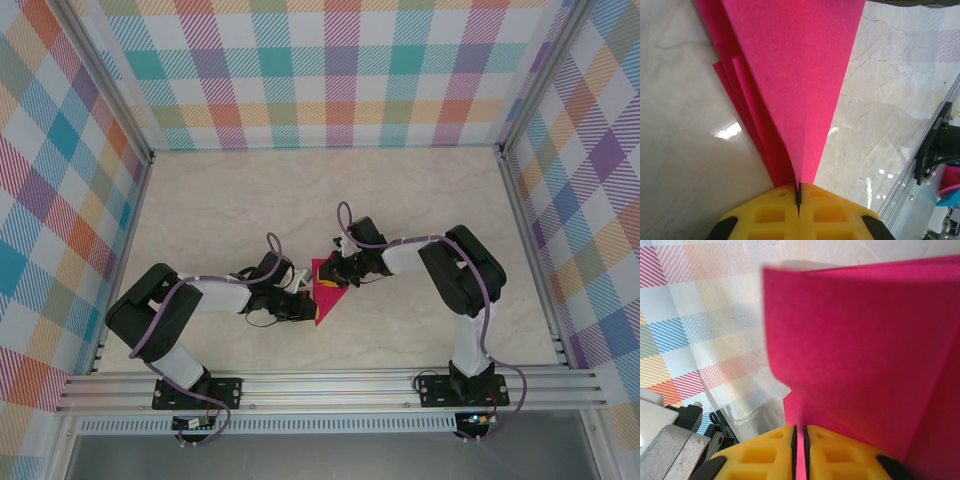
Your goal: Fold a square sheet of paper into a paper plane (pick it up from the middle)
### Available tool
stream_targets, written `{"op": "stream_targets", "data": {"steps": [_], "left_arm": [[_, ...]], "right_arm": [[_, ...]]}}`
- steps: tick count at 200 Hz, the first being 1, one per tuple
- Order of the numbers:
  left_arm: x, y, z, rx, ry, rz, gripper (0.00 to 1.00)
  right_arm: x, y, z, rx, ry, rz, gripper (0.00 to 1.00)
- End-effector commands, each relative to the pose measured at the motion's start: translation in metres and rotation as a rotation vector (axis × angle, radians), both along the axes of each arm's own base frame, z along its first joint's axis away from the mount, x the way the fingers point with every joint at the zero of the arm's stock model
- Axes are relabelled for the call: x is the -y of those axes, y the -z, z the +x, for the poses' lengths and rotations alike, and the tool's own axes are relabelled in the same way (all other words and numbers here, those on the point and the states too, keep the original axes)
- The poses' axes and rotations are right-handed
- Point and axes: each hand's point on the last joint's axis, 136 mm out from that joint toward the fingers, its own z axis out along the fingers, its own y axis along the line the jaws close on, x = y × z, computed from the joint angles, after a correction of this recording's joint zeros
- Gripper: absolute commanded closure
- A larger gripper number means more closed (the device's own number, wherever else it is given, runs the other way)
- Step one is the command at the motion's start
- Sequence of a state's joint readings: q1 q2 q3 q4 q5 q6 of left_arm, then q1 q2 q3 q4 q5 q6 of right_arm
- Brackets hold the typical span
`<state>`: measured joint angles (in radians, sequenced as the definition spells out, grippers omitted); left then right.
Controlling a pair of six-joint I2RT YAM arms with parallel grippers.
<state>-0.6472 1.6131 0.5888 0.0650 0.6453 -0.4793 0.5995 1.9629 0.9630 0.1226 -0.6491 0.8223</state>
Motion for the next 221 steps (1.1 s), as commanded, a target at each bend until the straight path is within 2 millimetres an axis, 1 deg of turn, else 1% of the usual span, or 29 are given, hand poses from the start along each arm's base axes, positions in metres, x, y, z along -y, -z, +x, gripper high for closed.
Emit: {"op": "stream_targets", "data": {"steps": [1, 14, 24, 33, 39, 46, 60, 65, 72, 78, 81, 85, 95, 100, 104, 115, 128, 141, 158, 185, 203, 221], "left_arm": [[-0.028, 0.028, -0.046, -0.189, 0.042, 0.154, 0.93], [-0.028, 0.025, -0.047, -0.183, 0.032, 0.151, 0.89], [-0.03, 0.021, -0.046, -0.165, 0.02, 0.155, 0.81], [-0.032, 0.015, -0.044, -0.141, 0.003, 0.16, 0.79], [-0.033, 0.009, -0.04, -0.114, -0.012, 0.162, 0.77], [-0.036, 0.002, -0.035, -0.079, -0.037, 0.164, 0.72], [-0.041, -0.016, -0.025, 0.001, -0.092, 0.166, 0.7], [-0.045, -0.021, -0.022, 0.026, -0.117, 0.178, 0.68], [-0.049, -0.033, -0.015, 0.076, -0.149, 0.174, 0.64], [-0.05, -0.041, -0.01, 0.108, -0.175, 0.162, 0.64], [-0.054, -0.042, -0.012, 0.101, -0.186, 0.174, 0.64], [-0.057, -0.046, -0.009, 0.113, -0.207, 0.174, 0.65], [-0.056, -0.057, -0.003, 0.136, -0.25, 0.144, 0.65], [-0.056, -0.059, -0.003, 0.134, -0.265, 0.134, 0.65], [-0.052, -0.066, 0.004, 0.158, -0.284, 0.102, 0.66], [-0.048, -0.072, 0.011, 0.166, -0.317, 0.068, 0.68], [-0.037, -0.078, 0.017, 0.164, -0.321, 0.014, 0.7], [-0.025, -0.083, 0.024, 0.157, -0.322, -0.042, 0.73], [-0.01, -0.084, 0.032, 0.141, -0.309, -0.088, 0.77], [0.007, -0.071, 0.038, 0.102, -0.276, -0.097, 0.83], [0.015, -0.062, 0.041, 0.081, -0.267, -0.107, 0.84], [0.026, -0.058, 0.041, 0.061, -0.24, -0.126, 0.85]], "right_arm": [[0.031, 0.058, -0.022, -0.112, 0.037, -0.184, 0.85], [0.032, 0.058, -0.022, -0.114, 0.037, -0.188, 0.85], [0.033, 0.059, -0.023, -0.114, 0.038, -0.192, 0.86], [0.033, 0.059, -0.024, -0.114, 0.037, -0.192, 0.85], [0.032, 0.059, -0.024, -0.114, 0.037, -0.19, 0.85], [0.033, 0.06, -0.024, -0.114, 0.037, -0.191, 0.85], [0.034, 0.06, -0.024, -0.114, 0.036, -0.194, 0.85], [0.034, 0.06, -0.025, -0.115, 0.037, -0.195, 0.85], [0.034, 0.061, -0.025, -0.115, 0.036, -0.195, 0.86], [0.034, 0.061, -0.025, -0.115, 0.037, -0.196, 0.85], [0.034, 0.062, -0.025, -0.117, 0.037, -0.197, 0.86], [0.034, 0.062, -0.025, -0.117, 0.037, -0.196, 0.86], [0.035, 0.062, -0.026, -0.117, 0.036, -0.196, 0.86], [0.035, 0.062, -0.026, -0.117, 0.036, -0.198, 0.86], [0.035, 0.062, -0.026, -0.117, 0.036, -0.198, 0.86], [0.035, 0.063, -0.026, -0.118, 0.036, -0.2, 0.86], [0.035, 0.063, -0.026, -0.122, 0.038, -0.198, 0.86], [0.035, 0.064, -0.026, -0.121, 0.039, -0.2, 0.86], [0.036, 0.065, -0.026, -0.122, 0.039, -0.203, 0.86], [0.036, 0.066, -0.027, -0.126, 0.039, -0.206, 0.86], [0.036, 0.068, -0.027, -0.13, 0.039, -0.207, 0.86], [0.036, 0.068, -0.027, -0.13, 0.04, -0.206, 0.86]]}}
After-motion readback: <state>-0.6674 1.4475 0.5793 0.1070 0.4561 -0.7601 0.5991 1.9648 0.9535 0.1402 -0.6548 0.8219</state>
